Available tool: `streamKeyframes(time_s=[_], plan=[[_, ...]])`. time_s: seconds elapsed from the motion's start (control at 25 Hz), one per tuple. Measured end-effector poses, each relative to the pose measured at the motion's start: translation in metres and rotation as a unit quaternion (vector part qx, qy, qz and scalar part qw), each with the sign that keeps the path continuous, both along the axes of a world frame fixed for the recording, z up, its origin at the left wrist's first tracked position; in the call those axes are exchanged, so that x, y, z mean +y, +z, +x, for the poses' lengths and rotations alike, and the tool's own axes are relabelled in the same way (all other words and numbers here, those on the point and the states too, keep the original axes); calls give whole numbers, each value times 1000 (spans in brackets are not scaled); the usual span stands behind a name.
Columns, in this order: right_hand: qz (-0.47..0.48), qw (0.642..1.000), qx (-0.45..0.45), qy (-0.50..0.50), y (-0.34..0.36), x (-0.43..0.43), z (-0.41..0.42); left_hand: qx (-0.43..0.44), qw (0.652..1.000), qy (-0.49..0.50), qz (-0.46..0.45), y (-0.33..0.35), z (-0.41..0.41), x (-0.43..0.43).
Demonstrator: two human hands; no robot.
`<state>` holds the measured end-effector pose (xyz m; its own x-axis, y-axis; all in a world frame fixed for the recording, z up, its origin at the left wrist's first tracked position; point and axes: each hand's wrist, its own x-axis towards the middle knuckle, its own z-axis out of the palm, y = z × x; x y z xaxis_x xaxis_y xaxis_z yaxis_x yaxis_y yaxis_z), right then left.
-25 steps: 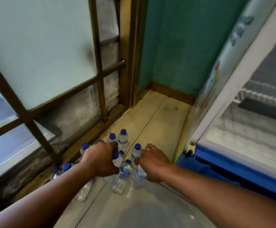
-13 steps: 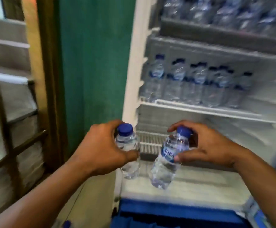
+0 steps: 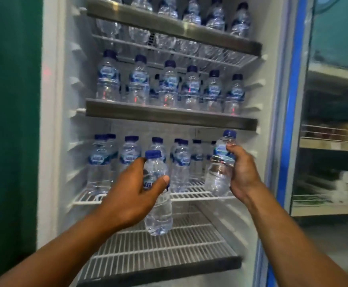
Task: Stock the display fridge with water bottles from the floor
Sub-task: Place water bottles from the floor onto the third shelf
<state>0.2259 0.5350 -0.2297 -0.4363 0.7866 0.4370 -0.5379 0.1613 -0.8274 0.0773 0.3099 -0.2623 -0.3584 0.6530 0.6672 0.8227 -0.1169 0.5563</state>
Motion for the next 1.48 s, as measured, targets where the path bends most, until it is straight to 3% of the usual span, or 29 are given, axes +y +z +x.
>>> streamKeyframes(time_s=[0.12, 0.2, 0.4, 0.68, 0.76, 0.92, 0.96, 1.48], plan=[[83, 988, -72, -112, 2, 35, -22, 24, 999, -6, -24, -10, 1, 45], [124, 976, -119, -135, -5, 52, -38, 35, 999, -3, -31, -19, -2, 72], [114, 978, -157, -73, -21, 76, -56, 65, 996, 12, -52, -36, -5, 111], [122, 976, -165, -65, -35, 81, -58, 123, 991, 31, -37, -44, -18, 119], [159, 958, -218, -101, -45, 81, -55, 124, 991, 16, -45, -45, -24, 120], [268, 849, -364, -275, -60, 77, -56, 90, 996, 3, -14, -46, -30, 120], [267, 835, -380, -295, -60, 76, -56, 80, 997, 0, -8, -47, -32, 122], [296, 823, -367, -317, -67, 73, -53, 57, 998, -15, -36, -46, -41, 124]])
